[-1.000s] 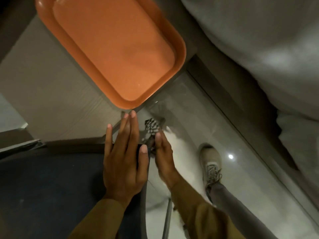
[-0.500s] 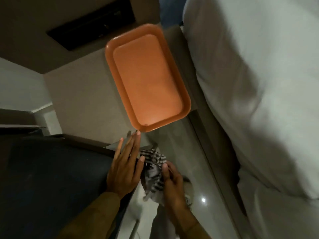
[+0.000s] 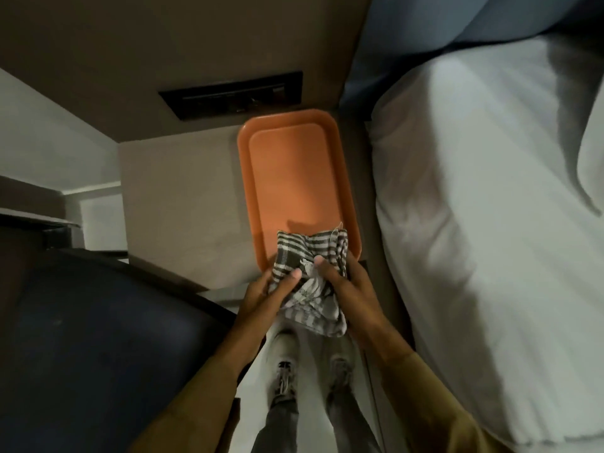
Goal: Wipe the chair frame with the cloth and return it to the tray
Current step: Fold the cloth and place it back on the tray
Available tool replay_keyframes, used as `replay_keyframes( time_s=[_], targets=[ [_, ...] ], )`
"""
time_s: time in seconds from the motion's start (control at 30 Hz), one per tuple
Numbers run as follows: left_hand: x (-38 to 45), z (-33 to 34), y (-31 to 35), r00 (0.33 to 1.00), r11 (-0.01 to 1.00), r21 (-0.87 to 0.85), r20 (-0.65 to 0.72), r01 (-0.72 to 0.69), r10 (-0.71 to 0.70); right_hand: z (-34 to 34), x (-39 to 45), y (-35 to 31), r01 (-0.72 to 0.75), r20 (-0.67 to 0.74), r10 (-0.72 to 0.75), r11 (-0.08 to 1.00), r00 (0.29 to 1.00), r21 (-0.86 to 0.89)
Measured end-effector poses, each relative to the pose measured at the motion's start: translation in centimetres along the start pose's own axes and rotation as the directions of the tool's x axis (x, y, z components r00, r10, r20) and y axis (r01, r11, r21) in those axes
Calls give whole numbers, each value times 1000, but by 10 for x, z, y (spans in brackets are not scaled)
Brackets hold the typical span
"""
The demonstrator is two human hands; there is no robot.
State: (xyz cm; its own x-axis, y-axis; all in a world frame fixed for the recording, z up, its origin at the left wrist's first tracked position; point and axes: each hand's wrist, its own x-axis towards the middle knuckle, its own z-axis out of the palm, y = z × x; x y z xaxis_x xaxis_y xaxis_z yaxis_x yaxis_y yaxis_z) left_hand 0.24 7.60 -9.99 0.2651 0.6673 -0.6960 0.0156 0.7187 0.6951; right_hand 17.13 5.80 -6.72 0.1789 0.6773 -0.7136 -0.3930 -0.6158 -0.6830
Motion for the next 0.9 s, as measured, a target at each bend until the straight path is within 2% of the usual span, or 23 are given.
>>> replay_keyframes(
  time_s=[0.03,0.1,0.13,0.17,0.33,0.43,0.5,0.6,0.67,0.7,0.8,0.83,0.9],
  targets=[
    [4,2,2,994,998,45,-95,-48,53,-3,6,-2,98,-8,-101,982,995,-159],
    [13,5,3,960,993,73,-260,-89,105,-10,20,-5,252,7,-286,832,958,-494],
    [16,6,3,947,993,72,-303,-92,109,-13,25,-7,283,10,-345,755,939,-591],
    [18,7,4,937,993,82,-332,-89,111,-16,29,-9,297,15,-371,719,929,-629],
    [30,19,-3,915,982,186,-391,-29,102,-16,45,-10,318,32,-403,667,914,-673],
    [43,20,-9,878,975,221,-463,-14,117,-18,59,-11,216,24,-268,716,963,-664],
    [50,19,-11,854,965,263,-504,7,131,-21,67,-15,187,36,-221,712,975,-677],
    [56,19,-9,852,942,327,-471,-73,230,-19,74,-13,278,59,-331,666,942,-692],
    [60,20,-10,854,906,394,-407,-154,323,-17,78,-4,308,90,-371,586,924,-750],
    [62,20,-9,863,879,451,-370,-158,345,-19,82,0,318,125,-373,518,919,-794],
    [65,24,-12,925,773,628,-238,-86,297,-19,86,9,295,171,-295,458,940,-839],
    [66,25,-13,942,730,680,-198,-67,270,-20,82,11,305,227,-238,374,944,-876],
    [70,24,-15,956,644,763,-150,-49,251,-25,78,16,346,320,-208,101,924,-933]
  ],
)
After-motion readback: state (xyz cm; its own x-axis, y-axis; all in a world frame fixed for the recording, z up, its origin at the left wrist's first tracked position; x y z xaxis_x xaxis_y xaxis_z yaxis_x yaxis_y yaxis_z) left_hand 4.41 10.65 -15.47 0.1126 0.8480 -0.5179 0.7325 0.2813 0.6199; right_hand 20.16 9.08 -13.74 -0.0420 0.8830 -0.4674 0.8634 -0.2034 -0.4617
